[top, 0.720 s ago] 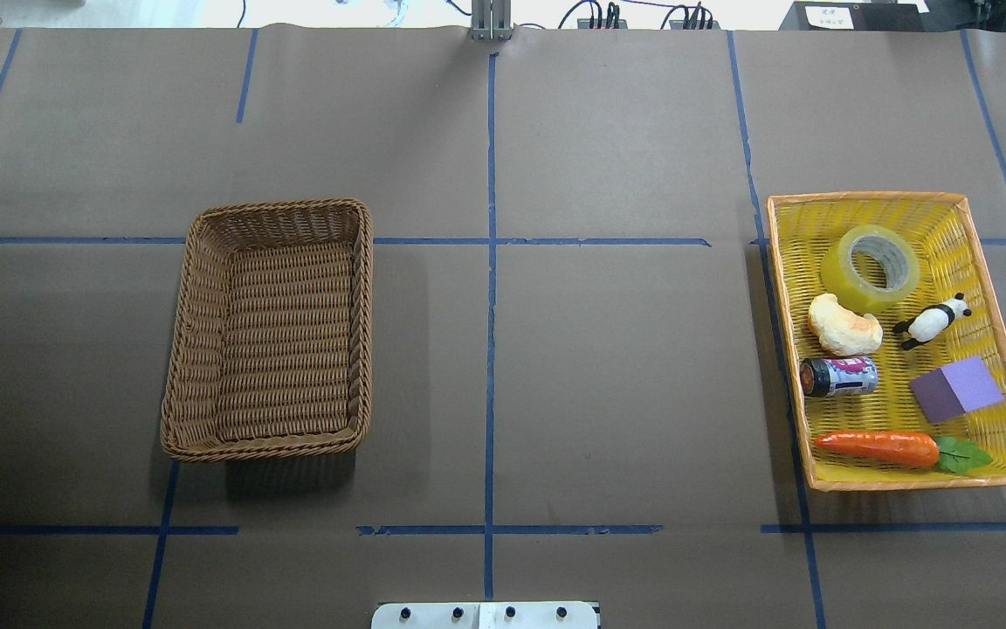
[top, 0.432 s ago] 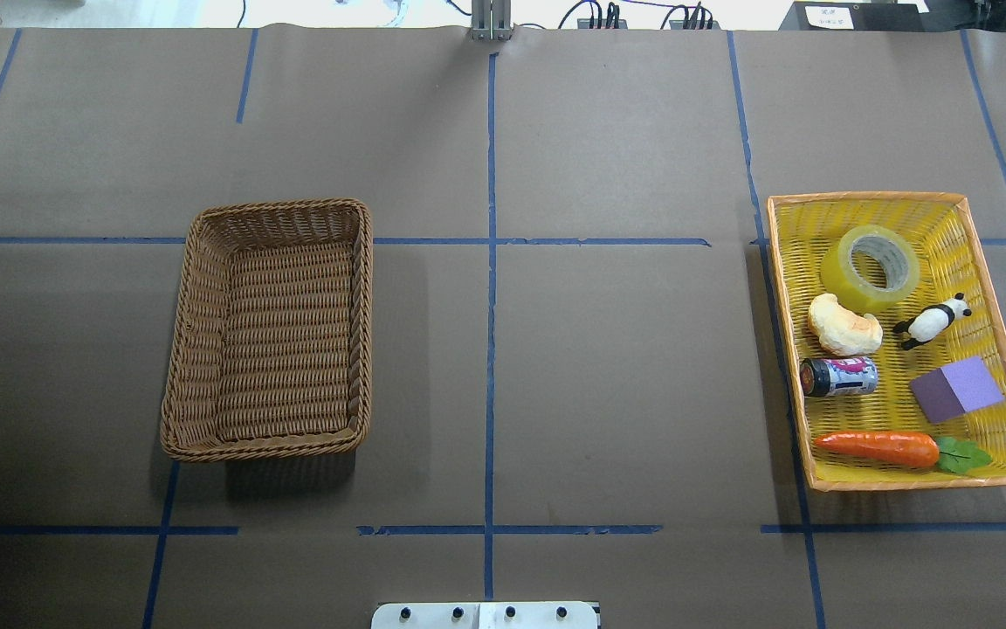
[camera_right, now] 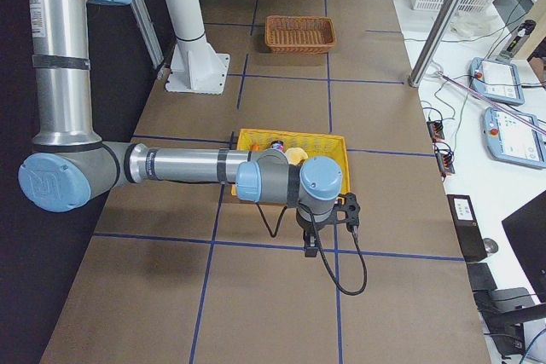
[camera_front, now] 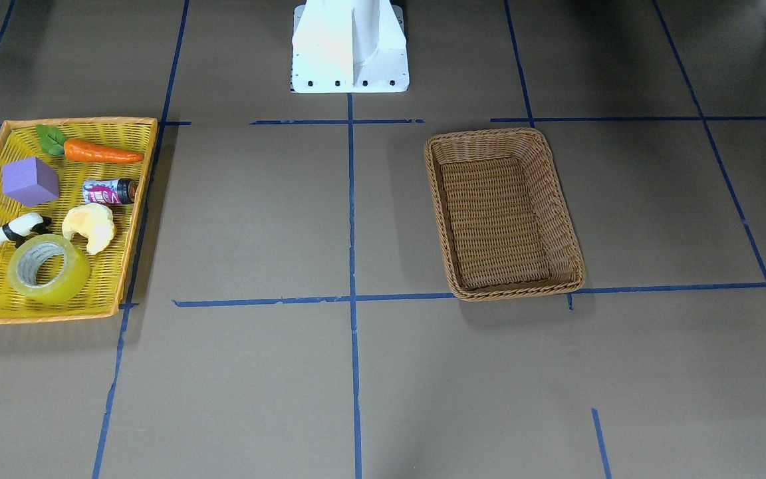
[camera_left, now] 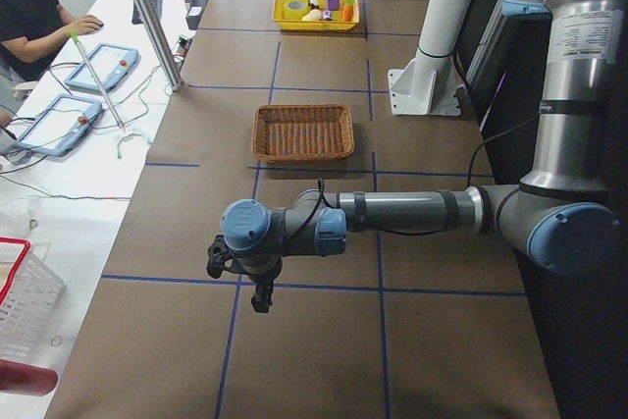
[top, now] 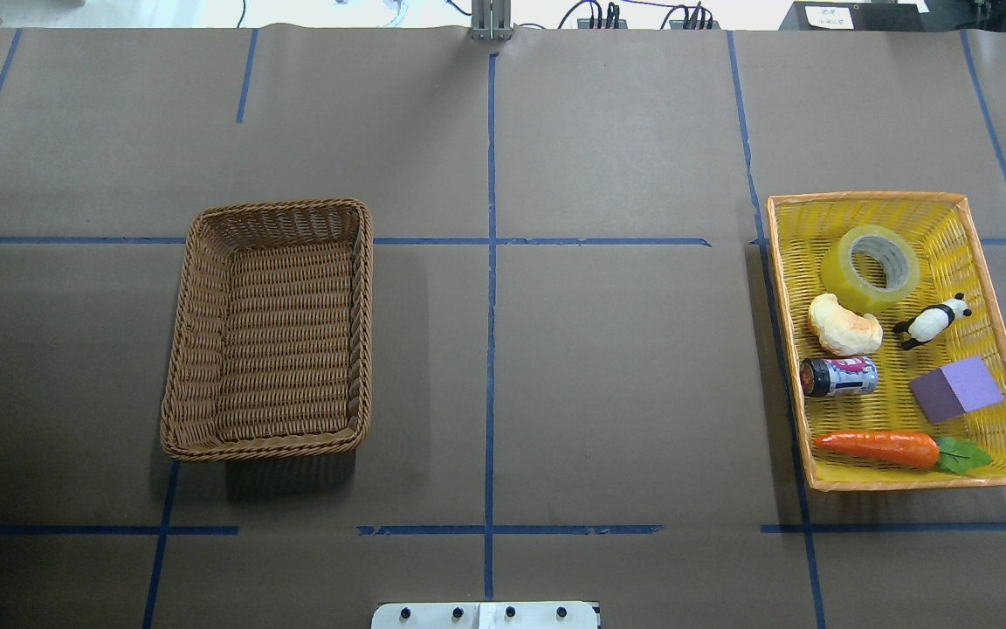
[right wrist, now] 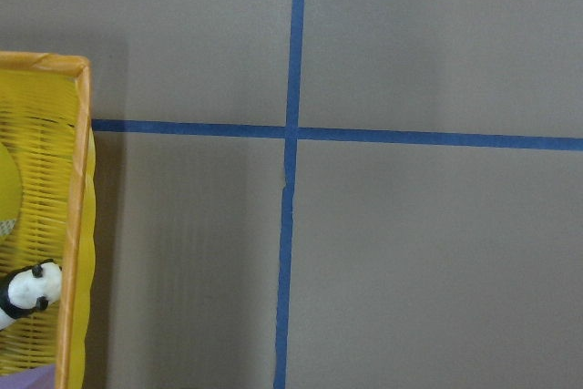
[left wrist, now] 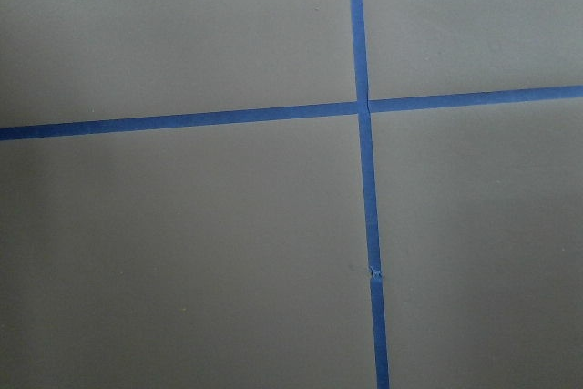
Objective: Move tape to another basket
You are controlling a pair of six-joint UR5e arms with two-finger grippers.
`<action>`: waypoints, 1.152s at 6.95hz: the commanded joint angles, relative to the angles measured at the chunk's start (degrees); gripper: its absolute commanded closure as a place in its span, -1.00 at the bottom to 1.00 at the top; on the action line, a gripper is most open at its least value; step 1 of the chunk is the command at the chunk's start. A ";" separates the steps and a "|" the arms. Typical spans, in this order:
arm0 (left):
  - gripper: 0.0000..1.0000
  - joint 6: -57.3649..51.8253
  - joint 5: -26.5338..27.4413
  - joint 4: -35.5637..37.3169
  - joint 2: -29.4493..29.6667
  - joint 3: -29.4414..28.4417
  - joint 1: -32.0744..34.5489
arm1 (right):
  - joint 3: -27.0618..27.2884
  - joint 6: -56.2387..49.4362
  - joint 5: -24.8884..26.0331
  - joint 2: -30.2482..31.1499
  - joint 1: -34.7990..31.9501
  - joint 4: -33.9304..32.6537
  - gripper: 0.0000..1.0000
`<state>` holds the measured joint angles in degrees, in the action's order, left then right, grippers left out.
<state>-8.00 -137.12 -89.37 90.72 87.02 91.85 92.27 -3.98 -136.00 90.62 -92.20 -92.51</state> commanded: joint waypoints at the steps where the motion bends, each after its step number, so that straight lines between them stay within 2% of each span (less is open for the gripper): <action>1: -1.00 0.00 0.01 -0.10 0.07 0.00 0.00 | 0.10 0.20 0.04 -0.18 0.00 0.05 -1.00; 4: -1.00 0.08 0.01 -0.10 0.16 0.00 -0.09 | 0.10 0.11 0.21 -0.26 0.17 0.05 -1.00; 6: -1.00 0.35 -0.08 -0.10 0.25 0.08 -0.09 | 0.19 0.20 0.04 -3.41 0.52 -0.04 -1.00; 8: -1.00 0.26 -0.08 -0.36 0.16 0.08 -0.09 | 1.40 2.98 -0.23 -3.52 2.97 0.14 -1.00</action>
<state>-7.69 -137.19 -89.61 90.90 87.05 91.76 92.79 -3.03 -136.09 87.45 -90.79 -92.46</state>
